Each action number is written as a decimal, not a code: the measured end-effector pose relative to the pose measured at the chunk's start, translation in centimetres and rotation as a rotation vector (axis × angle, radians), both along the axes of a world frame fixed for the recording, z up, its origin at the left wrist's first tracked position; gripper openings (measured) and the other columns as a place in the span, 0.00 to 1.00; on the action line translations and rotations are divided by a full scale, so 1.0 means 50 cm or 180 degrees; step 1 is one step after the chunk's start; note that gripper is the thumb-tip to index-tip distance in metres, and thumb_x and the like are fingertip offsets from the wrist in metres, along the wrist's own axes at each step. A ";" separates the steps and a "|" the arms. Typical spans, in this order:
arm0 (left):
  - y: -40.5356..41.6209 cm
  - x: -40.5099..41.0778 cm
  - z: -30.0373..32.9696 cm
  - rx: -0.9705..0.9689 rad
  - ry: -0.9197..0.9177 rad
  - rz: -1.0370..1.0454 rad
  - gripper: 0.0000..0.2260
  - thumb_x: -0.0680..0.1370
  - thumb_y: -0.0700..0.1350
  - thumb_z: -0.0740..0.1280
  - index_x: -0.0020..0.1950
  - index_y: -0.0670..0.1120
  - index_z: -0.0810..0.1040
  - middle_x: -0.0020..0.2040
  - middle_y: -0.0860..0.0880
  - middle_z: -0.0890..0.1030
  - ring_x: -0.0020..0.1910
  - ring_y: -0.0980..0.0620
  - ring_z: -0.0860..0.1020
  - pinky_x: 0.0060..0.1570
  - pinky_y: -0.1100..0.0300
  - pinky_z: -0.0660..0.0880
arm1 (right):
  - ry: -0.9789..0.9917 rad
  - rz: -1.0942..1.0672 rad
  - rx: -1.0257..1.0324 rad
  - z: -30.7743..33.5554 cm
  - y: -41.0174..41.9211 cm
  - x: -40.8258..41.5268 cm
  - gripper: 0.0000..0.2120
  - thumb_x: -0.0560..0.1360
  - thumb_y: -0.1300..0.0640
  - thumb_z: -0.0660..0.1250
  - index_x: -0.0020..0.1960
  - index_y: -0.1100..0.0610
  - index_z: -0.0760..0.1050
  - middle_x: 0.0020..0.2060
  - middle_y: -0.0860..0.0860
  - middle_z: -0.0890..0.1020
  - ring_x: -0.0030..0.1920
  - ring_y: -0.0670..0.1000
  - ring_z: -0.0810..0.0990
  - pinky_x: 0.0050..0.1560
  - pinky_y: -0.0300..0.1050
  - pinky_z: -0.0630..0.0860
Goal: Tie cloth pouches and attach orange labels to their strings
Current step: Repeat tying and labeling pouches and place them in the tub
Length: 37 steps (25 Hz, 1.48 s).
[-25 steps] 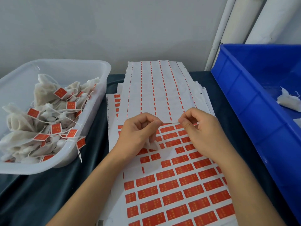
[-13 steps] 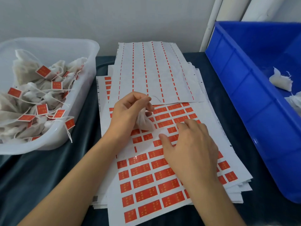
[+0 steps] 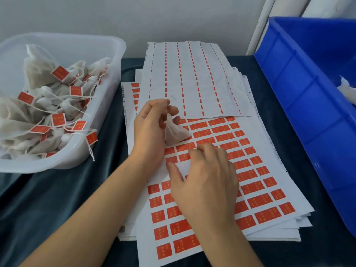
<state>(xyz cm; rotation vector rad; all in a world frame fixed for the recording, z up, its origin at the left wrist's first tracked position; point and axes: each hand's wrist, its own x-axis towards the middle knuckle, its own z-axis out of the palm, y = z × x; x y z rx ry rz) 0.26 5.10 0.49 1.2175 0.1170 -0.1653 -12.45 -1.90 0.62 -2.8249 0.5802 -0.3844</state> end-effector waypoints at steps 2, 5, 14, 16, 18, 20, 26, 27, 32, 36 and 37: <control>0.007 0.010 0.005 -0.0223 0.0092 -0.0024 0.07 0.80 0.50 0.70 0.46 0.50 0.86 0.48 0.46 0.87 0.50 0.48 0.87 0.54 0.52 0.83 | -0.0089 0.0019 -0.0057 -0.003 0.016 0.003 0.26 0.70 0.31 0.70 0.53 0.52 0.84 0.51 0.50 0.85 0.51 0.54 0.83 0.52 0.53 0.80; 0.020 0.027 0.011 -0.0248 0.0099 -0.0072 0.07 0.81 0.49 0.70 0.50 0.47 0.85 0.48 0.47 0.87 0.51 0.50 0.86 0.50 0.58 0.83 | -0.0213 0.0128 -0.0101 -0.008 0.036 0.009 0.26 0.70 0.32 0.71 0.51 0.54 0.84 0.49 0.52 0.85 0.48 0.55 0.83 0.51 0.53 0.80; 0.015 0.021 0.003 -0.0170 -0.0005 -0.0101 0.07 0.82 0.48 0.69 0.49 0.48 0.85 0.47 0.47 0.86 0.49 0.50 0.85 0.59 0.51 0.81 | -0.0525 0.0102 0.0250 -0.020 0.045 0.019 0.19 0.70 0.37 0.75 0.45 0.53 0.84 0.39 0.48 0.82 0.39 0.47 0.76 0.41 0.47 0.79; 0.015 0.021 0.002 -0.0195 -0.0015 -0.0102 0.07 0.82 0.48 0.69 0.49 0.48 0.85 0.46 0.47 0.86 0.49 0.50 0.85 0.59 0.52 0.81 | -0.0590 0.0073 0.0364 -0.023 0.044 0.022 0.17 0.70 0.39 0.75 0.46 0.53 0.85 0.39 0.48 0.82 0.39 0.45 0.72 0.41 0.46 0.78; 0.016 0.022 0.001 -0.0219 -0.0005 -0.0110 0.07 0.82 0.48 0.69 0.48 0.48 0.85 0.46 0.46 0.86 0.49 0.50 0.85 0.58 0.52 0.81 | -0.0647 0.0043 0.0456 -0.025 0.042 0.024 0.15 0.70 0.41 0.75 0.46 0.52 0.86 0.39 0.48 0.83 0.39 0.44 0.70 0.41 0.46 0.78; 0.016 0.024 0.000 -0.0235 -0.0007 -0.0103 0.07 0.82 0.47 0.69 0.47 0.48 0.85 0.46 0.46 0.86 0.49 0.49 0.85 0.58 0.52 0.81 | -0.0644 0.0027 0.0496 -0.025 0.041 0.025 0.13 0.70 0.42 0.76 0.45 0.52 0.85 0.38 0.47 0.82 0.38 0.45 0.71 0.41 0.45 0.78; 0.016 0.023 -0.003 -0.0169 -0.0038 -0.0079 0.07 0.82 0.47 0.69 0.50 0.46 0.85 0.46 0.46 0.86 0.47 0.50 0.84 0.57 0.54 0.82 | -0.0652 0.0074 0.0470 -0.024 0.042 0.026 0.11 0.72 0.45 0.76 0.44 0.52 0.85 0.37 0.47 0.82 0.37 0.45 0.72 0.40 0.46 0.79; 0.016 0.021 -0.003 -0.0135 -0.0053 -0.0081 0.08 0.82 0.47 0.69 0.50 0.45 0.85 0.45 0.46 0.86 0.47 0.51 0.84 0.56 0.55 0.82 | -0.0656 0.0106 0.0434 -0.024 0.043 0.024 0.11 0.72 0.45 0.76 0.44 0.53 0.86 0.37 0.48 0.82 0.37 0.45 0.73 0.40 0.45 0.78; 0.010 0.016 -0.003 -0.0009 -0.0112 -0.0078 0.08 0.83 0.48 0.69 0.51 0.45 0.85 0.45 0.47 0.86 0.47 0.51 0.84 0.57 0.55 0.82 | -0.0592 0.0297 0.0202 -0.020 0.043 0.019 0.10 0.76 0.48 0.73 0.44 0.55 0.86 0.34 0.49 0.80 0.34 0.46 0.72 0.33 0.42 0.75; 0.010 0.018 -0.003 0.0022 -0.0100 -0.0088 0.09 0.83 0.48 0.69 0.52 0.44 0.85 0.46 0.47 0.86 0.47 0.51 0.84 0.55 0.56 0.83 | -0.0501 0.0390 -0.0009 -0.016 0.037 0.022 0.10 0.75 0.49 0.74 0.43 0.56 0.86 0.33 0.51 0.81 0.32 0.46 0.72 0.32 0.38 0.70; 0.010 0.018 -0.003 0.0000 -0.0095 -0.0085 0.08 0.83 0.47 0.69 0.52 0.44 0.85 0.46 0.46 0.86 0.47 0.51 0.84 0.55 0.57 0.83 | -0.0488 0.0421 -0.0031 -0.016 0.036 0.022 0.10 0.75 0.49 0.73 0.43 0.56 0.86 0.33 0.51 0.81 0.32 0.47 0.73 0.32 0.37 0.70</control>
